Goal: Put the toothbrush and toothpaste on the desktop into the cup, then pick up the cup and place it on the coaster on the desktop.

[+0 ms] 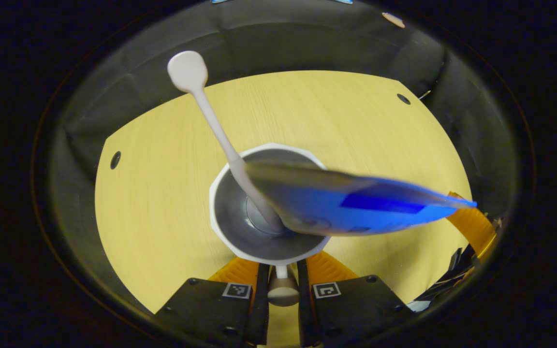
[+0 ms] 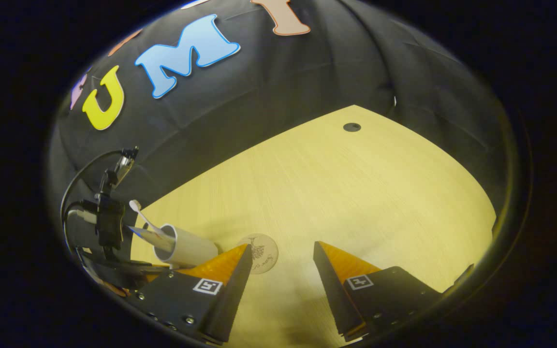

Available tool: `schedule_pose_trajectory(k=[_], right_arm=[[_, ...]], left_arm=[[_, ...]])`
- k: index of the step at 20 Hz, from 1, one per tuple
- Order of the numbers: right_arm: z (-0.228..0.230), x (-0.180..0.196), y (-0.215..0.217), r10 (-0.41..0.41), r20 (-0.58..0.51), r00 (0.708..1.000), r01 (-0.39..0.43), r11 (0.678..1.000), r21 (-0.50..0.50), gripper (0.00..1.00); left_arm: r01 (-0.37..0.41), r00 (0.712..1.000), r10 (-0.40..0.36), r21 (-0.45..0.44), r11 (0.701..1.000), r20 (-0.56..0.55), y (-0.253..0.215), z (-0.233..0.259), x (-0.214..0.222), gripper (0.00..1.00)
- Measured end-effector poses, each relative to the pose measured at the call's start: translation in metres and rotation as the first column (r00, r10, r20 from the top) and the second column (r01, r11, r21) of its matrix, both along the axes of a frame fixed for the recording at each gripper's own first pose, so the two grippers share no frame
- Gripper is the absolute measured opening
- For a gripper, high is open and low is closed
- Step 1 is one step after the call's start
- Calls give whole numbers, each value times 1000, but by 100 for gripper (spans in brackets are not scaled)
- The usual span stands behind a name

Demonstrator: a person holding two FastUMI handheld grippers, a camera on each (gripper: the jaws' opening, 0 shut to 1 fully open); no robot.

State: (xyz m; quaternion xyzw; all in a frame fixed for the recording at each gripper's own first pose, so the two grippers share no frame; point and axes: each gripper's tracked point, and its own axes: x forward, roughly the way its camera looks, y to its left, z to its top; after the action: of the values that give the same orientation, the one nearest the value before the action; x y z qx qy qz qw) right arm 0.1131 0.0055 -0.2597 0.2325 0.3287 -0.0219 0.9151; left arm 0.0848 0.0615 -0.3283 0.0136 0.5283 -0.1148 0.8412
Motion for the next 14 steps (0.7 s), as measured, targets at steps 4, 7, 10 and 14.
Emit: schedule_pose_trajectory(k=[4, 7, 10, 14], right_arm=[[-2, -6, -16, -21, -9, 1000, 21, 1000, -1, 77], [-5, -11, -32, -44, -17, 999, 44, 999, -1, 77], [-5, -14, -49, -69, -24, 997, 69, 998, -1, 77], [-6, -19, -70, -95, -33, 995, 95, 995, 0, 77]], left_arm=[[39, 999, -39, -15, 999, 1, -35, 4, 6, 32], [69, 998, -69, -23, 997, 5, -59, 3, 13, 32], [97, 995, -97, -14, 995, 7, -70, -4, 21, 32], [98, 995, -98, -14, 995, -12, -64, -19, 28, 32]])
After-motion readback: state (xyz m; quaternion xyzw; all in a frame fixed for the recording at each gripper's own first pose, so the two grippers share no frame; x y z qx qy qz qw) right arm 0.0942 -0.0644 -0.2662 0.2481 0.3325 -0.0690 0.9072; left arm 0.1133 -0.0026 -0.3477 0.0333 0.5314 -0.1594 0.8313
